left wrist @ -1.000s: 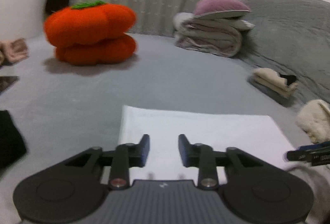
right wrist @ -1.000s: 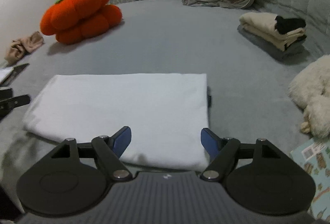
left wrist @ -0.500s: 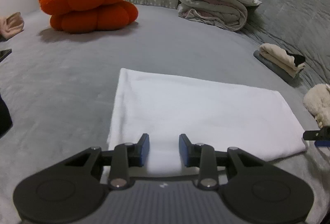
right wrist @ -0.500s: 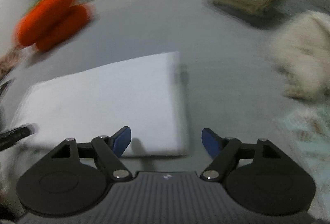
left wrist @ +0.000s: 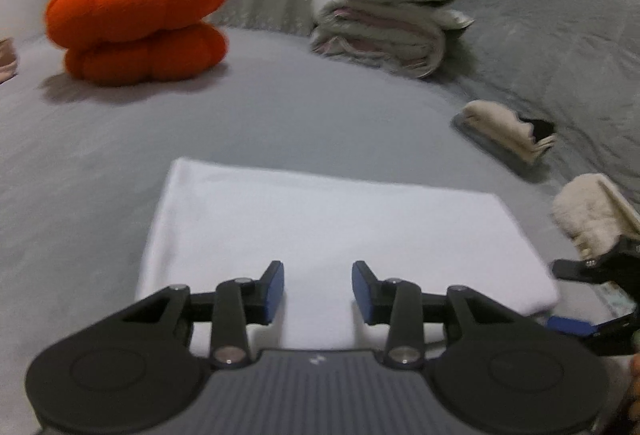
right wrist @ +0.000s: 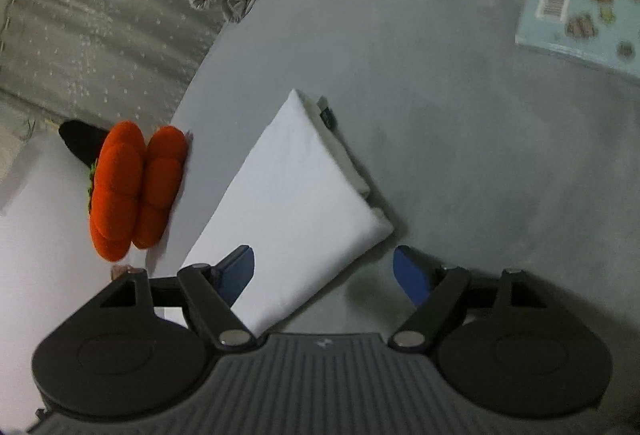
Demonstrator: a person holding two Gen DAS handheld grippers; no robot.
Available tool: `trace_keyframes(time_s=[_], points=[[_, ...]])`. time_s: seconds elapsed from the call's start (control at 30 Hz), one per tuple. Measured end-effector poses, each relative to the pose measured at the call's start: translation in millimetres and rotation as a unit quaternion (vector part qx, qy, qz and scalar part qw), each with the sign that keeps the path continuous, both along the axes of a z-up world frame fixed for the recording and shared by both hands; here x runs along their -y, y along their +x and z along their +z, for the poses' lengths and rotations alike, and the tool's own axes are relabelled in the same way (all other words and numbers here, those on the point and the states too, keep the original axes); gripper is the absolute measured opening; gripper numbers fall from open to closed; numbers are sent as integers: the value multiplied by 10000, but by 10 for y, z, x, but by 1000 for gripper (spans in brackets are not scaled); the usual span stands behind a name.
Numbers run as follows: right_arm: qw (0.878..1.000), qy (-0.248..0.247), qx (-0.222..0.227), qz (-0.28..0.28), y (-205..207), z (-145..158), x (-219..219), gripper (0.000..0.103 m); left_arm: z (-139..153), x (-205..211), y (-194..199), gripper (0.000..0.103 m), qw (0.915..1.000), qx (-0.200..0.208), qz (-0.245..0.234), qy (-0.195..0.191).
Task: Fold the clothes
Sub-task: 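Pinch the folded shirt's end with the right gripper and lift it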
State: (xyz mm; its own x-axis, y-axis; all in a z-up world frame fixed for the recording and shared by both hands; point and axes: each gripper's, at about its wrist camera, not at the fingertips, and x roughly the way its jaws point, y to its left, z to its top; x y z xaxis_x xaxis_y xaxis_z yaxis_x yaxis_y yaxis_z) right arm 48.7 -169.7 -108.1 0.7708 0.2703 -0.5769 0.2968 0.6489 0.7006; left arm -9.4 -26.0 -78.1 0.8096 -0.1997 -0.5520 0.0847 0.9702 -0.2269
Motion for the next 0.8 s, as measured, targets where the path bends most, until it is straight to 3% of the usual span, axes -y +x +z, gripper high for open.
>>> trace_keyframes(time_s=[0.1,0.2,0.33,0.6,0.67,0.73,0.8], points=[[9999,2,154,-74,33,-19,-55,81,-28,186,46,40,9999,93,-142,-30],[9994,3,308,-149,67,-37,-110,81,-146,335,130,40,9997,2,-173,172],[9984,6,513,-248,111,-62,-184,81,-236,545,110,40,9953,102,-225,933],[9962,122,775,-387,138,-127,-229,76,-209,493,130,40,9970,70,-222,744],[9960,-40,784,-431,150,-127,-281,70,-214,502,119,40,9967,89,-218,779],[9951,-106,859,-487,134,-115,-289,51,-219,485,114,40,9970,78,-208,745],[9939,-152,944,-544,114,-102,-289,38,-209,465,129,40,9975,51,-201,669]])
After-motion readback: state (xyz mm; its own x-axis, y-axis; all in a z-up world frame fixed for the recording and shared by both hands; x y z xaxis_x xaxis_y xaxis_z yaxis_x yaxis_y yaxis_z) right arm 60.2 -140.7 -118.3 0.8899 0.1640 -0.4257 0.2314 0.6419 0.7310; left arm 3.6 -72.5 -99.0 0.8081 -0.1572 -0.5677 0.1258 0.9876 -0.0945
